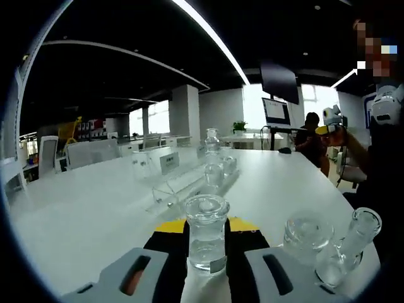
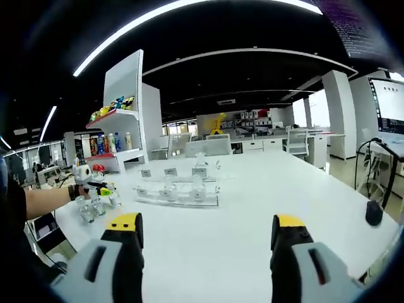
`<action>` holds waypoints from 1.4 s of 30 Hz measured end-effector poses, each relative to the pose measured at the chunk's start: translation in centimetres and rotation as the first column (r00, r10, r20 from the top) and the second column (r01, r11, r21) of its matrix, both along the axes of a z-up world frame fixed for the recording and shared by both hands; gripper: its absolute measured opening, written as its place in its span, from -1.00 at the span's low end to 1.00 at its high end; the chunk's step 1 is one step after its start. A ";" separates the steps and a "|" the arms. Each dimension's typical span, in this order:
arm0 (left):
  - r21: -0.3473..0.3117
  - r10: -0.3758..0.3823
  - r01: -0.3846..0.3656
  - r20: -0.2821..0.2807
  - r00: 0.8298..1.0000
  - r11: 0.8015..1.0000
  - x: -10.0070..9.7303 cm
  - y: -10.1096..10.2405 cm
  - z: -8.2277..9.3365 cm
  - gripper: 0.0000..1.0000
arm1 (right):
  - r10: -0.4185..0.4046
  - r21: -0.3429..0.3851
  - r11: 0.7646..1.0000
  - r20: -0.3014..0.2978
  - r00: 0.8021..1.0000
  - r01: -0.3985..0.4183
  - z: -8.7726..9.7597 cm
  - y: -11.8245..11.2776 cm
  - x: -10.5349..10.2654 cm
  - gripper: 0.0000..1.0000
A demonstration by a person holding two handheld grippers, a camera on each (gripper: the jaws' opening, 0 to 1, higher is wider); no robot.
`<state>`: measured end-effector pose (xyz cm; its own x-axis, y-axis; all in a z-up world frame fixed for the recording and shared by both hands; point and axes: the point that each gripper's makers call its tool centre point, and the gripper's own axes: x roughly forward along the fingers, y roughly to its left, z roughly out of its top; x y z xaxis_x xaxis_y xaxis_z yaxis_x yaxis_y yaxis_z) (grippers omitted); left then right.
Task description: Identify the label on the chemical reagent bottle, grasp the chemical reagent bottle, and place it in the designated position on the reagent rack
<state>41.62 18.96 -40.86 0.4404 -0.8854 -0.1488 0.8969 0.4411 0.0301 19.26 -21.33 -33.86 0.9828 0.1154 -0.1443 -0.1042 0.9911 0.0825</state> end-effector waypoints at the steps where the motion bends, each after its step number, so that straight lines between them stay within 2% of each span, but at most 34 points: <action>1: -0.003 0.001 -0.001 -0.003 1.000 1.000 0.1 0.1 0.0 -0.55 | -0.002 -0.003 1.000 -0.002 1.000 0.002 0.0 -0.1 0.0 0.58; 5: 0.001 0.008 -0.008 0.001 1.000 1.000 0.2 0.0 0.0 -0.55 | -0.002 -0.011 1.000 -0.001 1.000 0.002 0.1 -0.1 -0.2 0.58; 10: -0.030 0.036 -0.037 -0.032 0.999 0.999 0.7 0.2 0.1 -0.57 | -0.007 -0.018 1.000 -0.010 1.000 0.007 -0.1 -0.3 -0.4 0.57; 15: -0.030 0.057 -0.057 -0.024 0.998 0.998 0.8 0.0 0.1 -0.59 | 0.006 -0.037 0.999 -0.011 1.000 -0.006 -0.5 0.2 -0.6 0.57; 19: -0.039 0.065 -0.066 -0.029 0.997 0.997 0.9 0.0 0.1 -0.60 | 0.019 -0.032 0.999 -0.056 0.998 -0.021 -1.5 0.1 -0.3 0.57; 22: -0.051 0.060 -0.061 -0.020 0.998 0.997 0.9 0.0 0.0 -0.60 | 0.013 -0.044 0.999 -0.053 0.998 -0.015 -1.5 -0.2 -0.1 0.57; 24: -0.062 0.080 -0.080 0.013 0.997 0.995 1.1 0.1 0.0 -0.60 | 0.014 -0.045 0.999 -0.048 0.999 -0.016 -1.4 0.0 -0.1 0.56; 29: -0.062 0.094 -0.092 0.018 0.995 0.994 1.1 -0.1 0.1 -0.60 | 0.042 -0.053 0.998 -0.059 0.997 -0.045 -1.3 0.7 -0.3 0.56; 35: -0.069 0.106 -0.105 0.011 0.994 0.992 1.2 -0.2 0.1 -0.61 | 0.011 -0.031 0.999 -0.015 1.000 -0.011 -0.4 -0.2 -1.0 0.56; 39: -0.089 0.117 -0.115 0.015 0.993 0.989 1.4 -0.2 0.2 -0.62 | 0.004 -0.027 1.000 -0.021 1.000 -0.005 -0.7 -0.3 -1.0 0.55; 42: -0.067 0.111 -0.110 0.018 0.994 0.992 1.4 -0.5 0.3 -0.62 | 0.003 -0.023 1.000 -0.018 1.000 -0.004 -0.7 -0.3 -1.1 0.55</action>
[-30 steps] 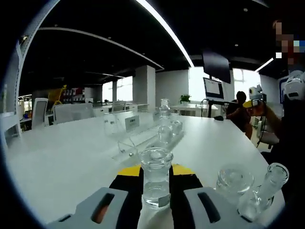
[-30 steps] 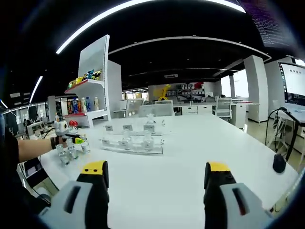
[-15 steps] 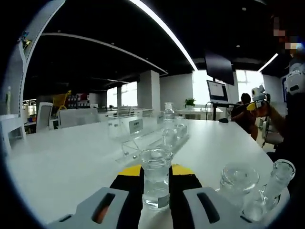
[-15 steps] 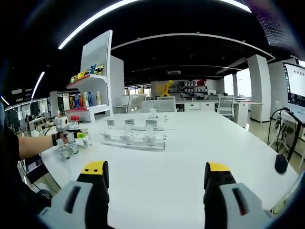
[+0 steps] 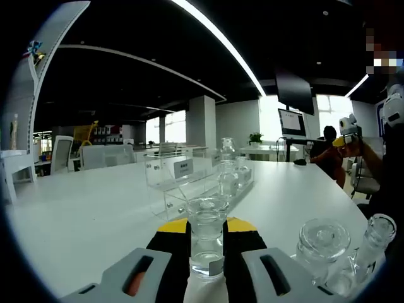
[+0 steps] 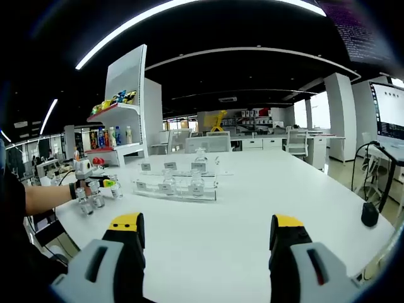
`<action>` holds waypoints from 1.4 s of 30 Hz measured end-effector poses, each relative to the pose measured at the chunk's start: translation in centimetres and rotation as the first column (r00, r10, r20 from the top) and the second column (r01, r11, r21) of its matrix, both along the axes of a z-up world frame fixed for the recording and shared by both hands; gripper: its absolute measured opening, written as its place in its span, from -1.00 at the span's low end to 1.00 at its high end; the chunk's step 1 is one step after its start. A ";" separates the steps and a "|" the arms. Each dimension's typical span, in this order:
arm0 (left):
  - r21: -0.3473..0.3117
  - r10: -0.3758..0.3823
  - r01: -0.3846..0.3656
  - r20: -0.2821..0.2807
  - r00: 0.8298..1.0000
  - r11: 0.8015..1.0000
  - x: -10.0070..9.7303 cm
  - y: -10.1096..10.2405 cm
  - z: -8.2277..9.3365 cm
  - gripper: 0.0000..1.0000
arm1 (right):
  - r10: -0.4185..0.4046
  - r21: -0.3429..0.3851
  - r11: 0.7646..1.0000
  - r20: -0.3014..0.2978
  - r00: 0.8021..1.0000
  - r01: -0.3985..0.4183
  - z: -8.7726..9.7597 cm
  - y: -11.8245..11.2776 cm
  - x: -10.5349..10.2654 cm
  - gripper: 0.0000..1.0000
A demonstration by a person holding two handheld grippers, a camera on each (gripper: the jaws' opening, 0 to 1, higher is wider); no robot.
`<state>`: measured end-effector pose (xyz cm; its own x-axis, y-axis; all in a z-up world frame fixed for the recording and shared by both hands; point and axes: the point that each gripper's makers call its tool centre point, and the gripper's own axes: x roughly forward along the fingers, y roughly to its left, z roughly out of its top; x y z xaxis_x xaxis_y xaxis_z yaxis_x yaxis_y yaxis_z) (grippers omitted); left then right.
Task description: Identify the label on the chemical reagent bottle, grasp the chemical reagent bottle, and place it in the designated position on the reagent rack
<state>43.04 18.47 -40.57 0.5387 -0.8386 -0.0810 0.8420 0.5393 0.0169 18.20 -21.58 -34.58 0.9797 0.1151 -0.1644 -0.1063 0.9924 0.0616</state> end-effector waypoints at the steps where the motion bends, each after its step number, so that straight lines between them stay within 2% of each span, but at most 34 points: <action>1: 0.010 -0.001 0.001 -0.002 1.000 1.000 0.0 -0.1 0.0 -0.62 | 0.001 0.004 1.000 0.000 1.000 -0.001 0.0 0.1 0.0 0.55; 4: 0.015 0.010 -0.010 -0.028 1.000 1.000 0.1 0.0 0.2 -0.62 | 0.007 0.003 1.000 0.005 1.000 -0.007 0.0 0.3 0.1 0.55; 10: -0.024 0.023 -0.024 -0.021 1.000 0.999 0.1 0.4 1.3 -0.62 | 0.016 0.008 1.000 -0.008 1.000 -0.016 -0.4 0.4 0.2 0.54; 15: -0.018 0.018 -0.018 -0.001 1.000 1.000 0.1 0.4 2.9 -0.62 | 0.019 0.011 1.000 -0.005 1.000 -0.019 -0.1 0.5 0.3 0.54; 21: -0.047 0.015 -0.014 0.021 1.000 0.999 0.6 -0.1 6.1 -0.62 | 0.016 0.024 1.000 0.012 1.000 -0.017 0.2 0.6 0.5 0.53; 23: -0.049 0.007 -0.006 0.027 1.000 0.999 0.7 -0.5 7.1 -0.62 | 0.022 0.021 1.000 0.001 1.000 -0.022 -0.2 0.8 0.5 0.53; 25: -0.025 -0.017 0.018 0.055 0.998 1.000 0.6 -1.2 7.8 -0.62 | 0.023 0.014 1.000 -0.004 1.000 -0.023 -0.3 0.8 0.4 0.53; 31: -0.009 -0.072 0.073 0.058 0.996 0.997 0.5 -3.2 10.1 -0.62 | 0.013 0.020 1.000 0.005 1.000 -0.013 -0.2 0.5 0.2 0.53; 34: -0.008 -0.050 0.050 0.050 0.998 0.999 0.9 -3.8 11.0 -0.62 | 0.009 0.019 1.000 0.005 1.000 -0.009 -0.2 0.3 0.2 0.52; 42: -0.020 -0.076 0.078 0.071 0.995 0.997 1.0 -6.2 13.5 -0.62 | 0.006 0.027 1.000 0.008 1.000 -0.007 -0.3 0.2 0.0 0.53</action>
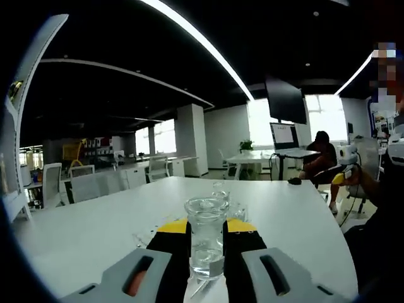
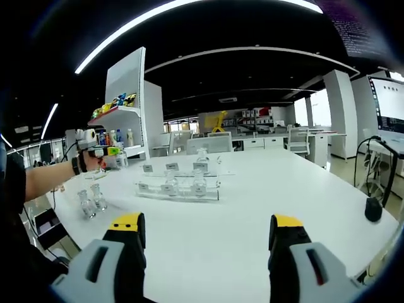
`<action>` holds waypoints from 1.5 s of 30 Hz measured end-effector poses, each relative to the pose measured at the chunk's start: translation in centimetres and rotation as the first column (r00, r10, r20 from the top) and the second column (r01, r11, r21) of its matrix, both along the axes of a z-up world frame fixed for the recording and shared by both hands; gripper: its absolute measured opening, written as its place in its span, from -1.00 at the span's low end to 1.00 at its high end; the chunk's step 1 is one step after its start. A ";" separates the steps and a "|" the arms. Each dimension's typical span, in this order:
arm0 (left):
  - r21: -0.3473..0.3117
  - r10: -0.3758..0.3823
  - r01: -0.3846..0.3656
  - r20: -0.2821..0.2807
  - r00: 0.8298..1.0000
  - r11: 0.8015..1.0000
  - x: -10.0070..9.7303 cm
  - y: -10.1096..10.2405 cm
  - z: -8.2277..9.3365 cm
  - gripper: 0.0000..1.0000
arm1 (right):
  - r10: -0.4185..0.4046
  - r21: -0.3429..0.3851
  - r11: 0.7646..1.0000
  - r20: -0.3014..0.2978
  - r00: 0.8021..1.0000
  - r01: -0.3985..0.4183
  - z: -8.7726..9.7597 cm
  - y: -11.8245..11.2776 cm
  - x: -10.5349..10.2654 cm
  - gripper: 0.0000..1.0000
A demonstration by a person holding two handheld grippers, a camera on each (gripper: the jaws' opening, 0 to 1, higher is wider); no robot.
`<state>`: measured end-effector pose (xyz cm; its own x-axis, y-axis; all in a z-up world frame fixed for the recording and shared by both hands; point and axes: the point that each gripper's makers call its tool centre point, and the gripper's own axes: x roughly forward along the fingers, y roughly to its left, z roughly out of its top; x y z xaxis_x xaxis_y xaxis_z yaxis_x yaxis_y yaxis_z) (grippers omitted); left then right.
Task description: Identify the label on the chemical reagent bottle, grasp the chemical reagent bottle, and place it in the designated position on the reagent rack
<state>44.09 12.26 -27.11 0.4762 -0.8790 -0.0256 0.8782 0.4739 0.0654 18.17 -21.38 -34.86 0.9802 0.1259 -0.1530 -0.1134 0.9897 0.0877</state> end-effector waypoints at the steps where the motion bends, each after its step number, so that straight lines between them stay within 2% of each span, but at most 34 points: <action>1: -0.004 -0.004 0.004 -0.004 1.000 1.000 0.2 -0.3 0.3 -0.62 | 0.001 0.001 1.000 0.003 1.000 -0.001 0.1 0.0 -0.1 0.53; 3: -0.009 -0.011 0.011 -0.013 1.000 1.000 0.4 -0.7 0.6 -0.62 | 0.004 0.001 1.000 0.006 1.000 -0.004 0.2 0.0 -0.1 0.55; 8: 0.003 -0.026 0.026 0.016 1.000 1.000 1.3 -2.1 2.1 -0.62 | 0.010 0.018 1.000 0.039 0.999 -0.010 1.0 -0.1 -0.6 0.60; 13: -0.017 -0.024 0.024 0.010 1.000 1.000 3.4 -3.1 3.3 -0.62 | -0.003 0.030 1.000 0.054 0.999 0.001 1.4 -0.6 -0.8 0.72; 18: -0.023 -0.018 0.018 0.003 1.000 1.000 4.8 -3.9 3.5 -0.62 | 0.021 0.054 0.998 0.091 0.996 -0.026 2.1 -0.2 -0.8 0.92; 20: -0.029 -0.021 0.022 0.012 1.000 0.999 5.4 -4.2 3.4 -0.62 | 0.030 0.067 0.997 0.099 0.995 -0.037 2.2 0.0 -0.9 0.94; 26: -0.014 -0.019 0.019 -0.008 1.000 1.000 7.3 -4.3 2.0 -0.62 | 0.016 0.067 0.998 0.064 0.998 -0.020 1.3 -0.6 -0.5 0.94; 30: -0.006 -0.020 0.020 -0.011 1.000 1.000 8.6 -4.6 1.6 -0.62 | 0.019 0.118 0.993 0.095 0.995 -0.031 1.8 -0.6 -0.3 0.94; 33: -0.001 -0.025 0.025 0.003 1.000 1.000 9.1 -4.9 1.6 -0.62 | 0.067 0.263 0.959 0.138 0.988 -0.102 3.0 0.1 -0.3 0.94; 35: 0.001 -0.036 0.036 -0.001 0.999 0.999 9.5 -5.3 1.4 -0.62 | 0.059 0.315 0.943 0.152 0.987 -0.105 3.3 -0.3 -0.2 0.94; 37: 0.005 -0.040 0.040 -0.001 0.999 0.999 10.0 -5.5 1.1 -0.62 | 0.057 0.294 0.951 0.145 0.988 -0.098 3.1 -0.5 0.0 0.94; 40: -0.007 -0.047 0.047 -0.011 0.999 0.999 10.6 -5.7 0.5 -0.62 | 0.045 0.195 0.979 0.107 0.993 -0.066 2.3 -0.6 0.3 0.94; 42: -0.005 -0.048 0.048 -0.019 0.999 0.999 10.9 -5.7 -0.1 -0.62 | 0.046 0.146 0.988 0.087 0.995 -0.058 1.9 -0.4 0.5 0.94; 45: -0.015 -0.050 0.049 -0.038 0.998 0.999 11.4 -5.5 -0.8 -0.62 | 0.049 0.139 0.989 0.080 0.996 -0.060 1.6 -0.2 0.8 0.94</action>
